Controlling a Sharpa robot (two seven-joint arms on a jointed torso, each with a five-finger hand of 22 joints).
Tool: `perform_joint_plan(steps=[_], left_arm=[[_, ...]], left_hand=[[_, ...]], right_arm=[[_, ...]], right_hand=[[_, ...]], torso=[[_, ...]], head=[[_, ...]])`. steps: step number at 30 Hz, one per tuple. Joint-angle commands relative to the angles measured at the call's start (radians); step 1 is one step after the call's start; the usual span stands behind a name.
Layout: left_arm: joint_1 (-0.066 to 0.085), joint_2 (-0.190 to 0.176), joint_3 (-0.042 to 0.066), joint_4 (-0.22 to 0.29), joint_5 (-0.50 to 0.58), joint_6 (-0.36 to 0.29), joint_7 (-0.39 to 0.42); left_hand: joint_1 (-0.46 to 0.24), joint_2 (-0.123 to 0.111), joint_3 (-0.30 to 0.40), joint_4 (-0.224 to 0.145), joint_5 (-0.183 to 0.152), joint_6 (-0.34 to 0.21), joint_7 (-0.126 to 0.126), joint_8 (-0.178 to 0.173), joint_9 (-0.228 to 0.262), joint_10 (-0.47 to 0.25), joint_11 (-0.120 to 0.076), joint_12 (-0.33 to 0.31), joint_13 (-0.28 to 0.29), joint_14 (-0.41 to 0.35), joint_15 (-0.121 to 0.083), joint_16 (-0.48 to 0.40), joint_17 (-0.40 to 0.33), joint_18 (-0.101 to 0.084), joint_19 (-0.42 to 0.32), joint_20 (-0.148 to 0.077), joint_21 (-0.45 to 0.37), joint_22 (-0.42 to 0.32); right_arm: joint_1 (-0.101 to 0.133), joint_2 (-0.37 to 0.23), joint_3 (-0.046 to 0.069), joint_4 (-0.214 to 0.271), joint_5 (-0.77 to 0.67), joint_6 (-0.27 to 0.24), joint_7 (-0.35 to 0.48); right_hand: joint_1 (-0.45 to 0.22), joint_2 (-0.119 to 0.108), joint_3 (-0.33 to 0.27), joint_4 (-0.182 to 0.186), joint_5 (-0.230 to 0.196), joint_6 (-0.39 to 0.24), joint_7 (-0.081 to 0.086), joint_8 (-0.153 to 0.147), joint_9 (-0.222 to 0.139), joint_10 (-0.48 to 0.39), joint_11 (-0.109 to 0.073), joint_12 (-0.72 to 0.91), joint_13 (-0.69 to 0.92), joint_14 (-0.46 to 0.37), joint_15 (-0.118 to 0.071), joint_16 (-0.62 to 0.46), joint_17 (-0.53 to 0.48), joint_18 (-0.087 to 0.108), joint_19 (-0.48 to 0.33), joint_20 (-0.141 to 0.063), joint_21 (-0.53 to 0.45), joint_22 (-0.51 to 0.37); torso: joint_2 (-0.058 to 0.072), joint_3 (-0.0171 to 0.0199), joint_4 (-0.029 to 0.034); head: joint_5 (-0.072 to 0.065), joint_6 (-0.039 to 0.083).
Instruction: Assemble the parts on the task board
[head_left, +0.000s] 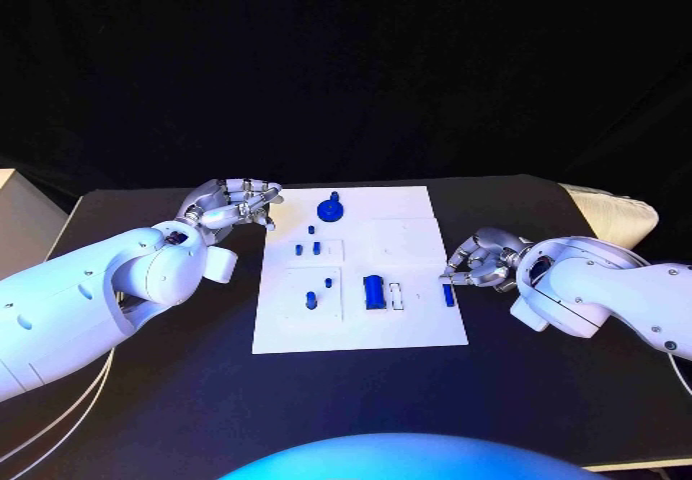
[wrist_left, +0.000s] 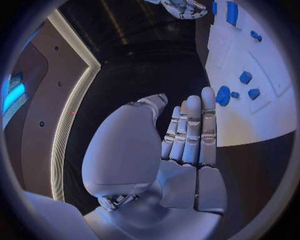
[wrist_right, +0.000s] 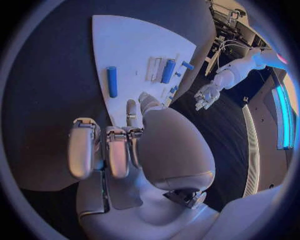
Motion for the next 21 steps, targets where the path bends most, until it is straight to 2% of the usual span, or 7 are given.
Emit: perform_joint_plan(steps=[1, 4, 5, 9, 12, 21], left_arm=[[-0.002, 0.001, 0.001, 0.002, 0.003, 0.017, 0.016], [-0.003, 0.001, 0.001, 0.002, 0.003, 0.017, 0.015], [-0.003, 0.001, 0.001, 0.002, 0.003, 0.017, 0.015], [-0.003, 0.0, 0.001, 0.002, 0.003, 0.019, 0.015], [-0.003, 0.0, 0.001, 0.002, 0.003, 0.02, 0.014], [-0.003, -0.002, 0.001, 0.003, 0.003, 0.023, 0.011]], left_hand=[[0.001, 0.009, -0.005, -0.001, 0.002, -0.006, 0.016, 0.004, -0.001, -0.005, 0.0, 0.008, 0.001, -0.006, 0.002, -0.006, 0.001, 0.015, 0.001, 0.003, -0.004, -0.001], [0.001, 0.009, -0.005, -0.001, 0.002, -0.006, 0.016, 0.004, -0.001, -0.005, 0.0, 0.008, 0.001, -0.006, 0.002, -0.006, 0.001, 0.015, 0.001, 0.003, -0.004, -0.001], [0.001, 0.009, -0.005, -0.001, 0.002, -0.006, 0.016, 0.004, -0.001, -0.005, 0.0, 0.008, 0.001, -0.006, 0.002, -0.006, 0.001, 0.015, 0.001, 0.003, -0.004, -0.001], [0.001, 0.009, -0.005, -0.001, 0.002, -0.006, 0.016, 0.004, -0.001, -0.005, 0.0, 0.008, 0.001, -0.006, 0.002, -0.006, 0.001, 0.015, 0.001, 0.003, -0.004, -0.001], [0.001, 0.009, -0.005, -0.001, 0.002, -0.006, 0.016, 0.004, -0.001, -0.005, 0.0, 0.008, 0.001, -0.006, 0.002, -0.006, 0.001, 0.015, 0.001, 0.003, -0.004, -0.001], [0.0, 0.01, -0.005, 0.0, 0.002, -0.005, 0.016, 0.005, -0.001, -0.005, 0.0, 0.01, 0.001, -0.005, 0.002, -0.006, 0.001, 0.015, 0.001, 0.003, -0.004, -0.002]], right_arm=[[-0.009, -0.007, -0.001, 0.0, -0.095, 0.057, -0.065], [-0.018, -0.008, -0.002, 0.001, -0.122, 0.044, -0.091], [-0.02, -0.007, -0.002, 0.002, -0.129, 0.039, -0.097], [-0.026, -0.004, -0.002, 0.008, -0.147, 0.02, -0.117], [-0.028, -0.002, -0.002, 0.011, -0.154, 0.014, -0.13], [-0.033, 0.006, -0.002, -0.003, -0.197, 0.028, -0.169]], right_hand=[[-0.019, -0.014, 0.006, 0.001, -0.005, 0.019, -0.002, -0.004, -0.001, 0.104, 0.0, 0.003, 0.263, 0.106, 0.0, 0.003, 0.262, -0.02, 0.052, 0.007, 0.001, 0.1], [-0.045, -0.023, 0.005, 0.003, -0.001, 0.033, -0.006, -0.003, -0.001, 0.104, -0.004, 0.003, 0.263, 0.106, -0.003, 0.004, 0.262, -0.019, 0.051, 0.005, -0.001, 0.099], [-0.079, -0.03, -0.003, 0.004, -0.001, 0.04, -0.007, -0.002, 0.0, 0.104, -0.005, 0.003, 0.263, 0.106, -0.004, 0.003, 0.261, -0.019, 0.051, 0.004, -0.003, 0.098], [-0.136, -0.036, -0.023, 0.005, -0.003, 0.053, -0.012, 0.004, 0.005, 0.104, -0.008, 0.003, 0.263, 0.106, -0.007, 0.004, 0.263, -0.019, 0.052, 0.001, -0.003, 0.099], [-0.194, -0.032, -0.066, 0.005, 0.048, 0.064, -0.019, 0.017, 0.02, 0.104, -0.014, 0.003, 0.263, 0.106, -0.012, 0.004, 0.263, -0.02, 0.053, -0.003, -0.001, 0.103], [-0.23, -0.021, -0.134, 0.006, 0.033, 0.072, -0.031, 0.047, 0.056, 0.104, -0.024, 0.003, 0.263, 0.106, -0.02, 0.004, 0.263, -0.021, 0.055, -0.011, 0.002, 0.108]], torso=[[0.0, -0.0013, 0.0006], [0.001, -0.0001, 0.0016], [0.002, 0.0002, 0.0019], [0.002, -0.0008, 0.004], [0.002, -0.0014, 0.0049], [0.003, -0.0009, 0.0041]], head=[[-0.011, 0.001], [-0.014, 0.002], [-0.014, 0.002], [-0.016, 0.001], [-0.016, 0.0], [-0.013, -0.004]])
